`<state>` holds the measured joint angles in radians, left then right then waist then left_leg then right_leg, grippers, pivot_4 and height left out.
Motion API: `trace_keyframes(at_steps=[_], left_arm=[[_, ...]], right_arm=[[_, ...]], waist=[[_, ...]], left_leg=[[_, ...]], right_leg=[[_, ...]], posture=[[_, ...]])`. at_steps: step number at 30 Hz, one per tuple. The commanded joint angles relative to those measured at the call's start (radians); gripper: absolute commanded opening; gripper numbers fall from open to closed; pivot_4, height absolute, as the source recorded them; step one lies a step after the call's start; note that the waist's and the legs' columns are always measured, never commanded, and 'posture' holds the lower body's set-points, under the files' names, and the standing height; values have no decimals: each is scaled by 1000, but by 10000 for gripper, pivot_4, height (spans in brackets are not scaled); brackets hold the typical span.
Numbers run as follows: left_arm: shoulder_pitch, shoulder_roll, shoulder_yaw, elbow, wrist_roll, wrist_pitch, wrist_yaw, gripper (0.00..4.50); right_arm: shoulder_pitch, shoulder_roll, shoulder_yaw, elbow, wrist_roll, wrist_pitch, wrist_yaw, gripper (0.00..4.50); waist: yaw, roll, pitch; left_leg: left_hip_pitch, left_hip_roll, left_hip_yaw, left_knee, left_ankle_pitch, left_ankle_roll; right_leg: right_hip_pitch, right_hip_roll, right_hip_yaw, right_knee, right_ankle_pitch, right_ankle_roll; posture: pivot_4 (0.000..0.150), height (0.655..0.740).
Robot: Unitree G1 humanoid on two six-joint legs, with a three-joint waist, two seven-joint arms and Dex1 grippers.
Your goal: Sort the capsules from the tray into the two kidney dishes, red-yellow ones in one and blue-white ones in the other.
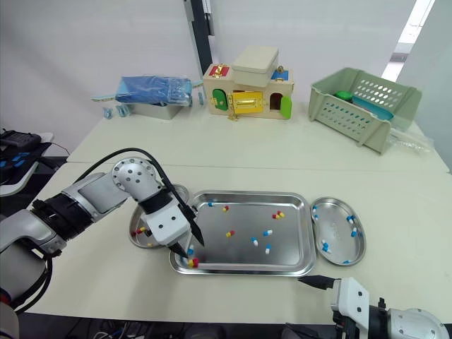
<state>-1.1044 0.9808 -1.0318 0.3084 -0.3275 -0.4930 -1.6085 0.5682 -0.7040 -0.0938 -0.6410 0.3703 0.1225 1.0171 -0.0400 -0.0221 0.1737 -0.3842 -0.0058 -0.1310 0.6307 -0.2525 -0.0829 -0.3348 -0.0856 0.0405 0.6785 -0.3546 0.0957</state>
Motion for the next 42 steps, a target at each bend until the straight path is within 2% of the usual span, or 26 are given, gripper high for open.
trace_keyframes(at_steps=[1,17,31,42], left_arm=[[-29,-16,-9,15,27,-37,-6,17976],[9,7,-20,-49,76,-59,-6,17976],[65,-37,38,-23,165,-99,-6,17976],[65,-112,72,58,248,-155,-6,17976]], right_arm=[[5,-6,10,-32,-1,-12,-11,45000],[-14,-6,4,13,-12,-42,-34,45000],[-2,-4,6,24,-12,-49,-40,45000],[-9,-5,10,11,-9,-37,-51,45000]], waist=[[0,0,0],[-2,0,0],[-2,0,0],[-2,0,0]], left_leg=[[0,0,0,0,0,0],[0,0,0,0,0,0],[0,0,0,0,0,0],[0,0,0,1,0,0]], right_leg=[[0,0,0,0,0,0],[0,0,0,0,0,0],[0,0,0,0,0,0],[0,0,0,1,0,0]], posture=[[1500,7400],[1500,7400],[1500,7400],[1500,7400]])
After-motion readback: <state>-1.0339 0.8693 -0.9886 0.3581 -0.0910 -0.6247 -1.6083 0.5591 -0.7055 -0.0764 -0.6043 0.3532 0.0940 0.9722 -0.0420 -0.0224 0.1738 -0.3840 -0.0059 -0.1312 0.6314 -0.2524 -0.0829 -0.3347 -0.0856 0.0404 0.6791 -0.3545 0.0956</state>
